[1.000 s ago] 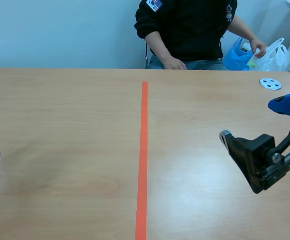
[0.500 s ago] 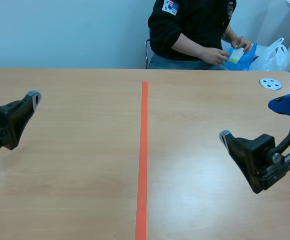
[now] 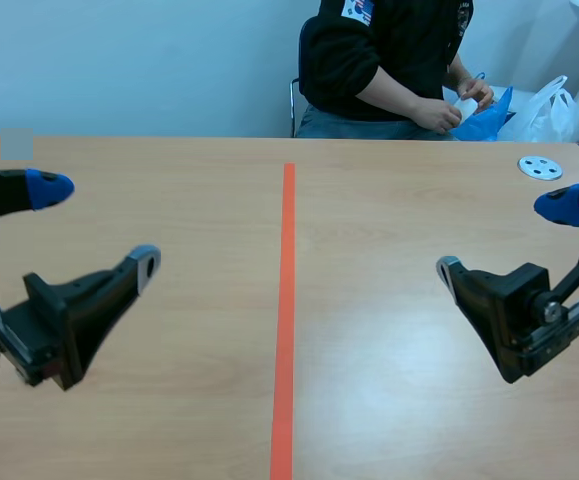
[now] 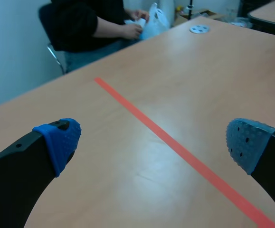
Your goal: Sort the leaf by its shape. The table is split by an orange tape line. A compound leaf with several leaflets goes to the left side, a simple leaf with one blade goes to the right side. Return to the home posture when a red brick is placed on the table.
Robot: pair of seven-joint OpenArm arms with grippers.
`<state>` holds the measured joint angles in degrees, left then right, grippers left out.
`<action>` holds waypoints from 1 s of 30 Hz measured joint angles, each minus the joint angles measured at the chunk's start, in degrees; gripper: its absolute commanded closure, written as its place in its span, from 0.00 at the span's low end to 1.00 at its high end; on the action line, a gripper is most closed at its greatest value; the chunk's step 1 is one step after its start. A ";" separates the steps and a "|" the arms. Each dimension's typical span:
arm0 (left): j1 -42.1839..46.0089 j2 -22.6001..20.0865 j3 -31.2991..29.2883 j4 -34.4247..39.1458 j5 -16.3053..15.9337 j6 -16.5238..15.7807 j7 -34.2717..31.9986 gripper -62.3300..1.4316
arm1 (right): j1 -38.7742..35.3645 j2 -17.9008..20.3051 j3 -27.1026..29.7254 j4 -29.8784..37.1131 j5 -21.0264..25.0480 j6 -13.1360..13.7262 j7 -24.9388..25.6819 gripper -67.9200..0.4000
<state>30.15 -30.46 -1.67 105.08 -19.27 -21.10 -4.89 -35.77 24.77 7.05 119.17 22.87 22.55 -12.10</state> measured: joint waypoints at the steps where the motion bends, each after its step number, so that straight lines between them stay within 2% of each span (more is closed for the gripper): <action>1: 0.00 0.11 1.07 -0.04 1.11 0.02 0.00 0.00 | 0.00 0.00 0.00 0.00 0.42 0.00 0.00 0.09; 8: -0.02 2.95 4.15 -0.31 1.38 0.04 -0.02 0.00 | 0.00 0.00 0.00 0.00 0.96 0.00 0.00 0.09; 30: -0.31 2.97 4.55 -0.35 1.03 0.02 -0.90 0.00 | 0.00 0.00 0.00 0.00 0.94 -0.02 0.00 0.09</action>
<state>29.85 -27.49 2.87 104.73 -18.24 -21.08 -5.78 -35.77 24.77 7.05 119.17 23.81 22.52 -12.10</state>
